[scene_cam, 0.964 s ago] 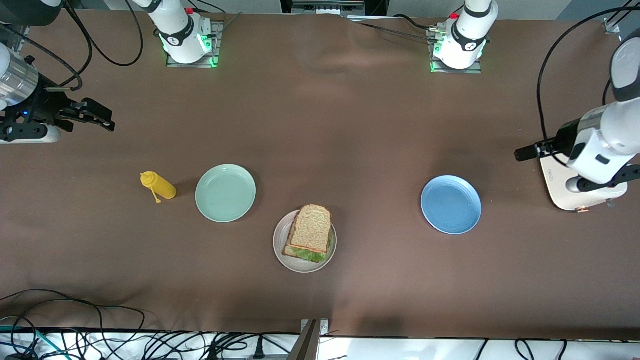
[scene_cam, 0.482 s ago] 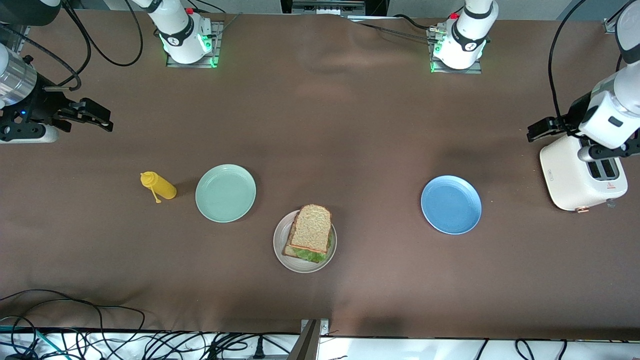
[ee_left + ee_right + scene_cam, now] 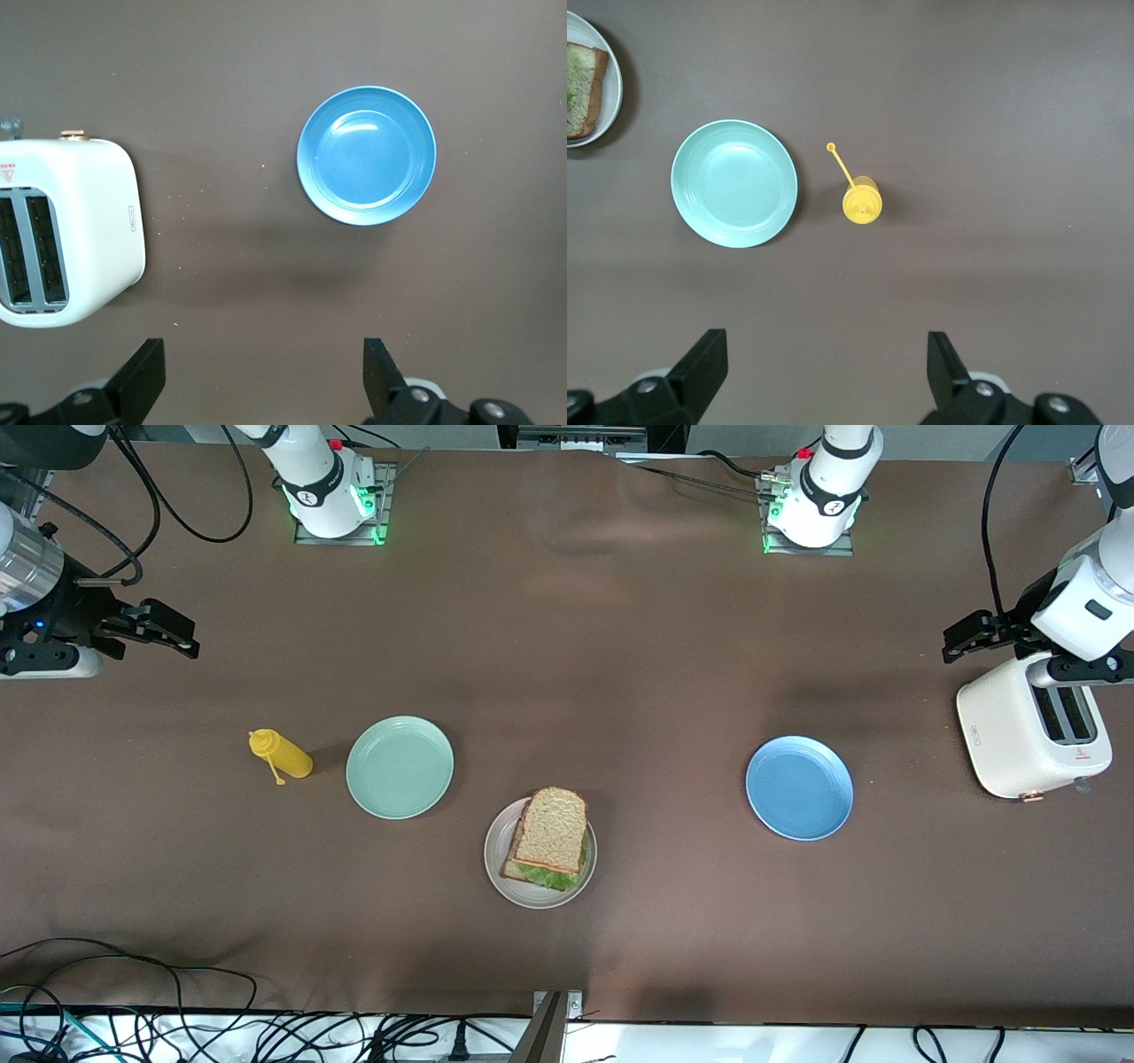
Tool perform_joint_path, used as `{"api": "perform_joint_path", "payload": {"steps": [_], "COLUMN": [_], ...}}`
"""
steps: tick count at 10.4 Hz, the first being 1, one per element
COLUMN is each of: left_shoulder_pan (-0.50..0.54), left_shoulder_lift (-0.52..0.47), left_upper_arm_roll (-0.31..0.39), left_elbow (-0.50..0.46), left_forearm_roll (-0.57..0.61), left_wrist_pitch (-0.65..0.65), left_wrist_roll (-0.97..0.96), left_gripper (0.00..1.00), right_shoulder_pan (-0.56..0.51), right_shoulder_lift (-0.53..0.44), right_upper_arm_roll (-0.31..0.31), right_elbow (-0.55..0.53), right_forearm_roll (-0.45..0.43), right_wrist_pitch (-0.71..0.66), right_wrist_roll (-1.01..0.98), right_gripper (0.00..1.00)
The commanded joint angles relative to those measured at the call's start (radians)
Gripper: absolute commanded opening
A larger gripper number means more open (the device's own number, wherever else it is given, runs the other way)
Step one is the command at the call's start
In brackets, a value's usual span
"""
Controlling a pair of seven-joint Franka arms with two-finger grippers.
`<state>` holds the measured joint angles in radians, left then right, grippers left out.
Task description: Make sandwich on beige plate with both arms
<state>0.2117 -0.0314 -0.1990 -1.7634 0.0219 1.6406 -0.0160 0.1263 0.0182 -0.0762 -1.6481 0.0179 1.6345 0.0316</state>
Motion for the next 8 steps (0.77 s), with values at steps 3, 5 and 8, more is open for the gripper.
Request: {"api": "perform_joint_path", "payload": {"steps": [3, 5, 8], "left_shoulder_pan": [0.014, 0.017, 0.012], "left_shoulder_lift": [-0.007, -0.005, -0.007], "left_upper_arm_roll": [-0.008, -0.004, -0.016], "left_elbow": [0.021, 0.03, 0.056], "left_forearm_roll": [0.015, 0.018, 0.018], "left_wrist_pitch": [-0.005, -0.005, -0.007], "left_wrist_roll": [0.132, 0.174, 0.2], "left_gripper": [1.0, 1.0, 1.0], "right_shoulder_pan": [-0.002, -0.002, -0.002], "right_shoulder_lift": [0.005, 0.005, 0.005], "right_upper_arm_roll": [0.001, 0.001, 0.001], "right_elbow": [0.019, 0.019, 0.019], "right_forearm_roll": [-0.015, -0.015, -0.015], "right_wrist_pitch": [-0.005, -0.005, -0.004], "right_wrist_roll": [-0.002, -0.002, 0.002], "right_gripper": [1.0, 1.0, 1.0]}}
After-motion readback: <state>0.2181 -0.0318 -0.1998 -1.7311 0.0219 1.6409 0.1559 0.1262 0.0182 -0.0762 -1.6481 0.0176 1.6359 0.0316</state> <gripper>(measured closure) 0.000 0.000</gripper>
